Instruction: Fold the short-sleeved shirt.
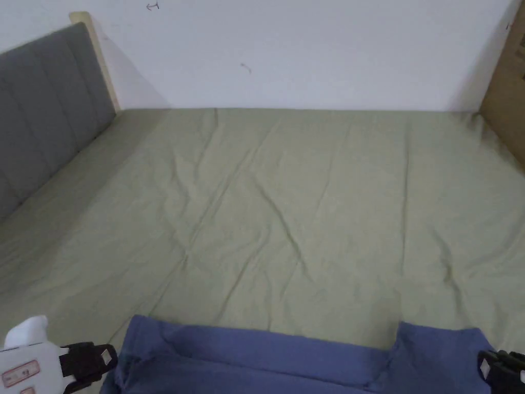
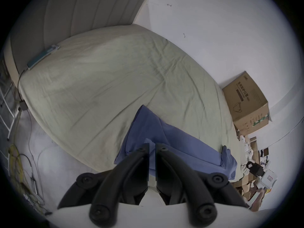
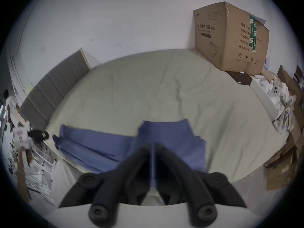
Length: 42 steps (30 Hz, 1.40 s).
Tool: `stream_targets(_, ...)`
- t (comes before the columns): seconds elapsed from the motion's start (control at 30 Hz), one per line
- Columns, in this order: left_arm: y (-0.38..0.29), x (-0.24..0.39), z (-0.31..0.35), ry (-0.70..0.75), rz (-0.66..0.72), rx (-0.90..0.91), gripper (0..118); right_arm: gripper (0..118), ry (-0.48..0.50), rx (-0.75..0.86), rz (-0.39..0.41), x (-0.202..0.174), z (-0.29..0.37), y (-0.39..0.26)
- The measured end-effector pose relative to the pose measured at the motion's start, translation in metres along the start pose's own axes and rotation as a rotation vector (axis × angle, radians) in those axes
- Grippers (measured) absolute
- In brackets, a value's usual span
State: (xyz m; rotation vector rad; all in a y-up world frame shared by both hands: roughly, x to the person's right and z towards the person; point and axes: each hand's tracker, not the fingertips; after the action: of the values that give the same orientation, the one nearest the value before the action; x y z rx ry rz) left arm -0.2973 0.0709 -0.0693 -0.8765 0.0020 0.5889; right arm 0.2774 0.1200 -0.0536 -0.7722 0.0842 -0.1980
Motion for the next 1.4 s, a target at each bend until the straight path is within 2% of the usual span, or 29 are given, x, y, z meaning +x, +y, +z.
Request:
stream_targets(0.07, -0.006, -0.002, -0.003, 0.011, 0.002, 0.001, 5, 2, 0.099, -0.032, 0.017, -0.021, -0.01, -0.001)
stream_targets(0.13, -0.008, -0.007, -0.006, 0.012, 0.023, -0.002, 5, 2, 0.095, -0.04, 0.038, -0.044, -0.021, -0.006)
stream_targets(0.2, -0.009, -0.013, -0.01, -0.014, 0.064, 0.005, 7, 2, 0.133, -0.078, 0.114, -0.065, -0.032, -0.008)
stream_targets(0.23, -0.008, -0.017, -0.012, -0.022, 0.101, 0.013, 17, 2, 0.138, -0.074, 0.115, -0.073, -0.035, -0.009)
stream_targets(0.27, -0.007, -0.022, -0.015, -0.044, 0.135, 0.005, 44, 2, 0.16, -0.082, 0.127, -0.086, -0.036, -0.009)
stream_targets(0.3, -0.004, -0.027, -0.019, -0.052, 0.159, -0.016, 92, 2, 0.187, -0.088, 0.136, -0.093, -0.039, -0.009)
stream_targets(0.33, -0.004, -0.032, -0.027, -0.063, 0.177, -0.044, 112, 2, 0.186, -0.085, 0.141, -0.1, -0.041, -0.009)
stream_targets(0.37, -0.004, -0.035, -0.033, -0.074, 0.187, -0.076, 118, 2, 0.185, -0.089, 0.156, -0.108, -0.043, -0.008)
stream_targets(0.47, -0.008, -0.039, -0.042, -0.12, 0.198, -0.031, 116, 2, 0.186, -0.094, 0.207, -0.128, -0.046, -0.008)
stream_targets(0.53, -0.007, -0.044, -0.055, -0.127, 0.268, -0.065, 116, 2, 0.2, -0.109, 0.218, -0.141, -0.046, -0.007)
stream_targets(0.6, -0.011, -0.05, -0.069, -0.213, 0.334, -0.083, 109, 2, 0.21, -0.122, 0.221, -0.147, -0.049, -0.008)
stream_targets(0.67, -0.017, -0.056, -0.085, -0.295, 0.405, -0.105, 107, 2, 0.209, -0.133, 0.229, -0.15, -0.051, -0.008)
stream_targets(0.7, -0.019, -0.058, -0.09, -0.273, 0.42, -0.088, 107, 2, 0.208, -0.14, 0.231, -0.152, -0.052, -0.009)
stream_targets(0.77, -0.02, -0.076, -0.095, -0.329, 0.495, -0.044, 106, 2, 0.209, -0.151, 0.229, -0.152, -0.052, -0.01)
stream_targets(0.8, -0.02, -0.081, -0.091, -0.315, 0.539, -0.035, 92, 2, 0.213, -0.155, 0.225, -0.151, -0.052, -0.009)
stream_targets(0.83, -0.02, -0.086, -0.09, -0.279, 0.551, -0.031, 56, 2, 0.214, -0.158, 0.223, -0.151, -0.052, -0.01)
stream_targets(0.87, -0.023, -0.08, -0.087, -0.203, 0.55, -0.055, 10, 2, 0.214, -0.16, 0.222, -0.151, -0.052, -0.01)
stream_targets(0.9, -0.027, -0.081, -0.088, -0.197, 0.547, -0.085, 10, 2, 0.213, -0.163, 0.224, -0.15, -0.052, -0.009)
stream_targets(0.93, -0.027, -0.08, -0.087, -0.286, 0.572, -0.067, 10, 2, 0.209, -0.166, 0.225, -0.149, -0.052, -0.009)
stream_targets(0.97, -0.025, -0.076, -0.08, -0.259, 0.596, -0.061, 10, 2, 0.203, -0.167, 0.225, -0.147, -0.051, -0.009)
stream_targets(1.1, -0.006, -0.046, -0.068, -0.195, 0.455, -0.054, 10, 2, 0.194, -0.161, 0.181, -0.124, -0.047, -0.007)
stream_targets(1.2, 0.009, -0.012, -0.055, -0.276, 0.408, -0.014, 10, 2, 0.173, -0.15, 0.144, -0.1, -0.042, -0.008)
stream_targets(1.4, 0.026, 0.105, -0.033, -0.38, 0.059, -0.023, 10, 2, 0.121, -0.128, 0.04, -0.055, -0.025, -0.011)
